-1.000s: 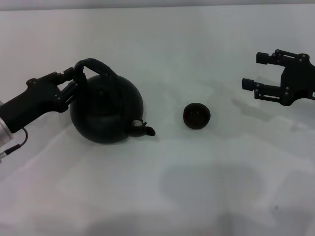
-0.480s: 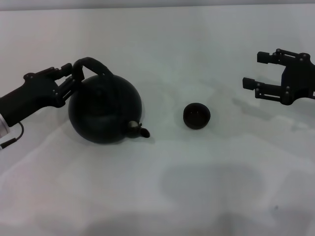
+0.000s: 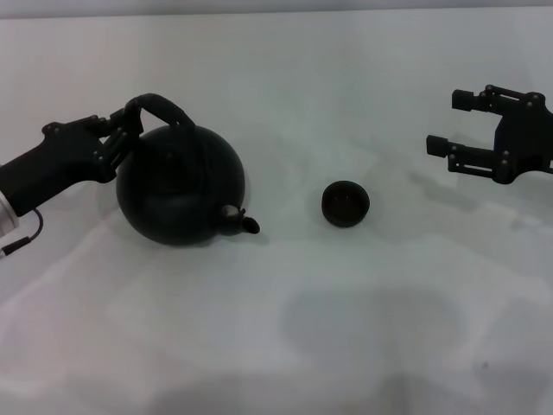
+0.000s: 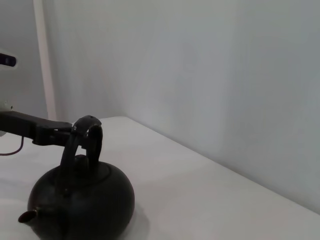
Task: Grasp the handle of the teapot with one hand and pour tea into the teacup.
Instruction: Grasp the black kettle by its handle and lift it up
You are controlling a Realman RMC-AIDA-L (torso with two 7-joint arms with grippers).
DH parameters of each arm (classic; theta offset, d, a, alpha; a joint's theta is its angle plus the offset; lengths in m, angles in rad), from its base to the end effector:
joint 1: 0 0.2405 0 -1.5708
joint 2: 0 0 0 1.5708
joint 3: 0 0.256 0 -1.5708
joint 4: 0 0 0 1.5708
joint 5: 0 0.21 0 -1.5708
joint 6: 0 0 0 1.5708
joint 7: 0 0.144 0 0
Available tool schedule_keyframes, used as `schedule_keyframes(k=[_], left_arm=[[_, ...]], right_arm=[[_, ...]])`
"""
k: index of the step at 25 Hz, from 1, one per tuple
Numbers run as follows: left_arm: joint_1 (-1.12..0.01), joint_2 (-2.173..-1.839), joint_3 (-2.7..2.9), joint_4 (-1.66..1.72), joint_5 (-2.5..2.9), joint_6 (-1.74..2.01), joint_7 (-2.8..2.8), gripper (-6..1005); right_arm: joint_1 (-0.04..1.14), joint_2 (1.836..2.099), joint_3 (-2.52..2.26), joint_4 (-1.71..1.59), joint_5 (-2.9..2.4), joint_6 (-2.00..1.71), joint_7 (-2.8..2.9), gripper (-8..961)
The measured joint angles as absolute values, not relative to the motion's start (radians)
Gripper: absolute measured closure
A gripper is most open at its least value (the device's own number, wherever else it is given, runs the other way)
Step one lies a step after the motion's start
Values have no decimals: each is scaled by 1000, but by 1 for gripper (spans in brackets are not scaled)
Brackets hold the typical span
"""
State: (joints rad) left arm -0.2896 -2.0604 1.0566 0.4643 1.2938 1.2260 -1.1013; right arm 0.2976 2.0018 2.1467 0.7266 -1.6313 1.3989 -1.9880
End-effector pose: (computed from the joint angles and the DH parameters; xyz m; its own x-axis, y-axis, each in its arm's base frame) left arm -0.3246 0.2990 -0.0164 0.6277 0.3209 0.7092 0.7029 -0.6252 -0.3393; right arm 0.3053 0.3054 0.0239 0.8567 -0.1711 -0.4866 -0.3853 -0.8396 -0.3830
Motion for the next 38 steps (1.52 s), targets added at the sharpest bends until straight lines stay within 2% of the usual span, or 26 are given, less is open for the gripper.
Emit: schedule_keyframes(k=[8,22,38], left_arm=[[-265,-2067,1052,610,1361,1224,-1200,855],[-251,-2077,1109,1130,1754,1094,-1727,857],[-400,-2075,1304,1369,2241,1073,-2170,864]], right_arm=[[298,2002,2143,722,-1617,1400,-1992,176],[295,2005,2118,713,-1544,1409,-2030,176],[241,2003,2119,686,-1412,1505,-2085,176]])
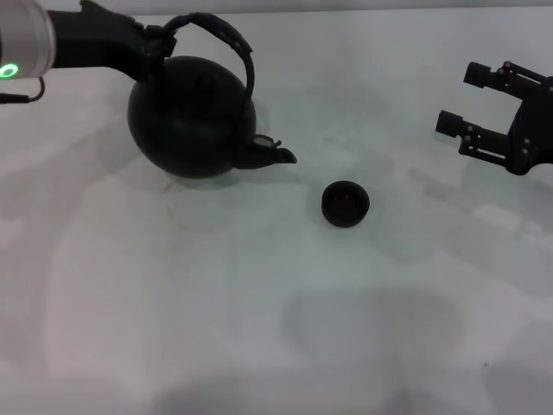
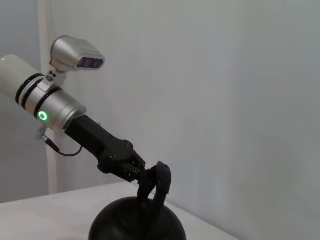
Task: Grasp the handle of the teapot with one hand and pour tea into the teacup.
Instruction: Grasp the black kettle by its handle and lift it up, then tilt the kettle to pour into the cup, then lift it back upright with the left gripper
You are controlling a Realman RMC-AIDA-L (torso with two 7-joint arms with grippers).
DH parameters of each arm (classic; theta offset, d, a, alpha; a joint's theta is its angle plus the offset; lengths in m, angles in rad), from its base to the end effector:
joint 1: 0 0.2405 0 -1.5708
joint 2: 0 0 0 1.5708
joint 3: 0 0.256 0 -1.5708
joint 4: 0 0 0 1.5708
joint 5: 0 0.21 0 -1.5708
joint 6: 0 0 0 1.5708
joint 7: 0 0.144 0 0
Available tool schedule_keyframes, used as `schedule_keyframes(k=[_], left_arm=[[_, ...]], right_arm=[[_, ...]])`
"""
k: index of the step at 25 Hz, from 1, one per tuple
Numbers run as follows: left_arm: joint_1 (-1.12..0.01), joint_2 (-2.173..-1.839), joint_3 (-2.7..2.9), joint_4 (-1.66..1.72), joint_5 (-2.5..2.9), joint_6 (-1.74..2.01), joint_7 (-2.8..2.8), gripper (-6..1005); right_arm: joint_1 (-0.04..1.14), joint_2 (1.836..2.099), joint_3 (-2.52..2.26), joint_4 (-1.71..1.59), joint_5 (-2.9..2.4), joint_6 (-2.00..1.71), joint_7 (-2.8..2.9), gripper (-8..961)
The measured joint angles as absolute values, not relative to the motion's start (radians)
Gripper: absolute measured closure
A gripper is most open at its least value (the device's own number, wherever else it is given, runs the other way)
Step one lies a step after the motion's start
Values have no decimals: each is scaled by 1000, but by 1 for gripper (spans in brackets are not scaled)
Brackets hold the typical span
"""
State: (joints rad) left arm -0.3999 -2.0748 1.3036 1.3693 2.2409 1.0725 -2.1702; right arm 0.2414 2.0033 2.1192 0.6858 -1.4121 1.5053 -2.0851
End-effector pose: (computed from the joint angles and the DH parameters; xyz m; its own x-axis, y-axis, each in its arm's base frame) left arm -0.1944 0.3802 0.0285 0.8914 0.3888 0.2329 0.4505 -0.7041 -0.5490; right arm 0.2970 0.2869 0.0322 0.7649 -0.0699 -0.6404 -0.3973 -0.8337 -0.3836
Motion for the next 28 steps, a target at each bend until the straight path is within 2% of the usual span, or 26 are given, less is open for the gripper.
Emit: schedule_keyframes(k=[12,28], left_arm=[[-428,-2076,1462,1512,2468,1074,-2340,872],[-527,-2076,1586,1515,2599,1080,-2428,876]], right_arm=[[221,2003,2125,686,-1371,1534,-2099,177],[224,2002,2126,686,-1343,1532,-2101,177]])
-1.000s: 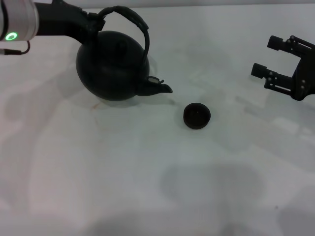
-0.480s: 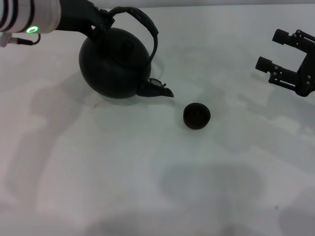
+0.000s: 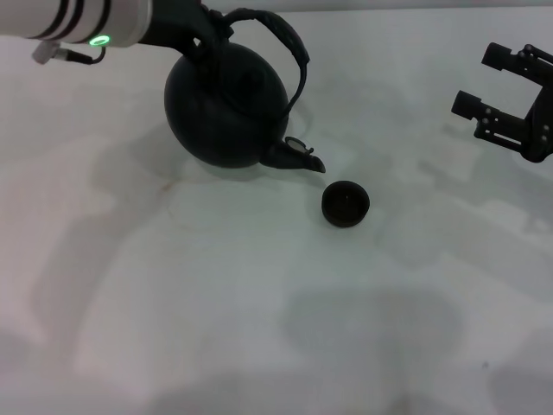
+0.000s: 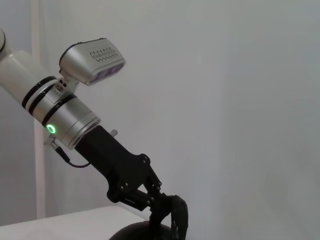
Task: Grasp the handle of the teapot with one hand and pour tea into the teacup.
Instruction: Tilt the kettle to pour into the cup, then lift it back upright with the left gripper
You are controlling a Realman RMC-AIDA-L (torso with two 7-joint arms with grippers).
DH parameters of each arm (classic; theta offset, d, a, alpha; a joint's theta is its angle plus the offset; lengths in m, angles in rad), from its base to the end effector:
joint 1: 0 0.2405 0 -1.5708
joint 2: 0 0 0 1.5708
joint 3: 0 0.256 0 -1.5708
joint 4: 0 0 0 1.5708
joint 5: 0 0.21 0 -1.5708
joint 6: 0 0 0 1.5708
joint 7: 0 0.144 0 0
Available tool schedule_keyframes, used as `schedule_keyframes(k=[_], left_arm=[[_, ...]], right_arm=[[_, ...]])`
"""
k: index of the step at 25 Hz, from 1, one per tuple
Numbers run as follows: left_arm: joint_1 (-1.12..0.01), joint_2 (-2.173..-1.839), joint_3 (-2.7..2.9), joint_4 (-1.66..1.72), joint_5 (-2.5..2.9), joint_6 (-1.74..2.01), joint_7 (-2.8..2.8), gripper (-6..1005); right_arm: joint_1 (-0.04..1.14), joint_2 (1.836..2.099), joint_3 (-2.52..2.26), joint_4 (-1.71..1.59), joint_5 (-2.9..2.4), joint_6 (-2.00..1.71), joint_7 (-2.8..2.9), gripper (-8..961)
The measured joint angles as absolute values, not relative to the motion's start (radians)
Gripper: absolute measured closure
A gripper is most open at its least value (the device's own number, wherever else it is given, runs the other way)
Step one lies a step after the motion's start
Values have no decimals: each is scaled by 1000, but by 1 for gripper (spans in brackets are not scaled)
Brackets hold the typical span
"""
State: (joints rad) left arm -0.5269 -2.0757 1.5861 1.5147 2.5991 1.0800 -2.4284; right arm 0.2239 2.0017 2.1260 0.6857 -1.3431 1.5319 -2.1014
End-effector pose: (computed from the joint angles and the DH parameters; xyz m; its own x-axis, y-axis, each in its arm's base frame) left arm -0.1225 0.3840 -0.0044 0.9693 0.2415 -0.0462 0.1613 -0.7664 -0.6218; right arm 0.2957 0.2840 0.0417 0.7306 -0.0295 -0.6822 -0.4106 -0.8172 -0.4045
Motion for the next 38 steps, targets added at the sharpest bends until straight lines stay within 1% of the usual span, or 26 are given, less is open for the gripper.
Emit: schedule_keyframes(k=[38], left_arm=[[-679,-2080,1853,1513,2832,1071,-2571,885]], right_arm=[[232,2002,2126,678,-1330,1525,-2101,189]])
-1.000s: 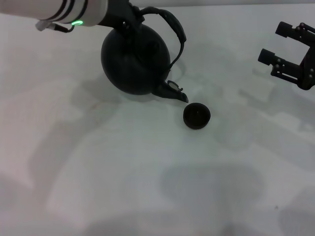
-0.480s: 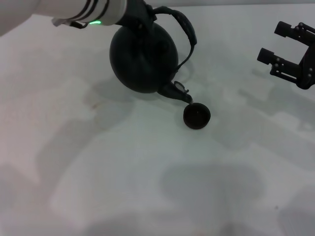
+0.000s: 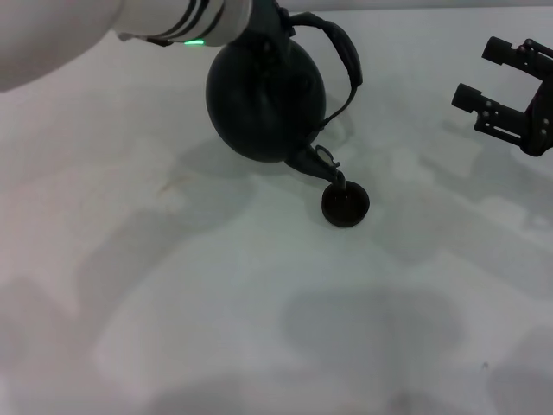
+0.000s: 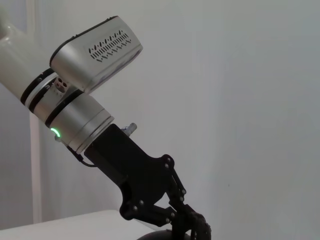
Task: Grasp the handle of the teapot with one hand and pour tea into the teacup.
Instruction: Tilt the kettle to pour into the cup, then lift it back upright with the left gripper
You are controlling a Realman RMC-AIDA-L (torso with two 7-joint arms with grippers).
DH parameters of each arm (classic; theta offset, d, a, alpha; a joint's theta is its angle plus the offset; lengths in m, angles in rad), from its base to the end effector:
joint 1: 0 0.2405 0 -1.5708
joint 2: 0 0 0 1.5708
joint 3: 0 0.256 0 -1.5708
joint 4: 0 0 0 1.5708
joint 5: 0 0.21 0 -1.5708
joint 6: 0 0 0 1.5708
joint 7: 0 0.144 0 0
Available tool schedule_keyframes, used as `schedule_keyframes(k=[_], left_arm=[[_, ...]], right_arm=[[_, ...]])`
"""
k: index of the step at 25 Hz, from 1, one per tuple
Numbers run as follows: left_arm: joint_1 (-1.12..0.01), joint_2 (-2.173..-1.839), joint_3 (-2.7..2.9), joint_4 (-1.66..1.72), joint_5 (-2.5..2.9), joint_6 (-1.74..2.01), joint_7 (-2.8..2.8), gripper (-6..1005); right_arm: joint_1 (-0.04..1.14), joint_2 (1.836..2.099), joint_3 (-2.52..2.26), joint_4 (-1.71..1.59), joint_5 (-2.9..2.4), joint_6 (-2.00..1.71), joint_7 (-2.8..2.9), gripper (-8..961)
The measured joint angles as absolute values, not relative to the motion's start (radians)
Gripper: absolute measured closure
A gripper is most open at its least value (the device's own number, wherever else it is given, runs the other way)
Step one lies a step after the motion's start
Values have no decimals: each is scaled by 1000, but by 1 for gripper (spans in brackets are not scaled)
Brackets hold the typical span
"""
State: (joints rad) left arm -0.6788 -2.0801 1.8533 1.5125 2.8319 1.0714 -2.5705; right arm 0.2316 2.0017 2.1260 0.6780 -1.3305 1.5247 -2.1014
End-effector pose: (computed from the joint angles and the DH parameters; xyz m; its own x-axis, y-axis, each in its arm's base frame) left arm -0.0670 0.3752 -0.0492 0.9623 0.0325 -0.2700 -0.1431 -0.7836 -0.6046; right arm 0.2946 0.2870 0.0420 0.7242 -0.0269 -0.6891 -0.4178 -0.8120 -0.4074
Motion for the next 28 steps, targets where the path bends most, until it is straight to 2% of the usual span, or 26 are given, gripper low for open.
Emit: schedule_keyframes(k=[28], left_arm=[[-748,-2075,1873,1487,2835,1083,-2521,888]], right_arm=[[236,2003,2126,673,-1319,1508,-2101,189]])
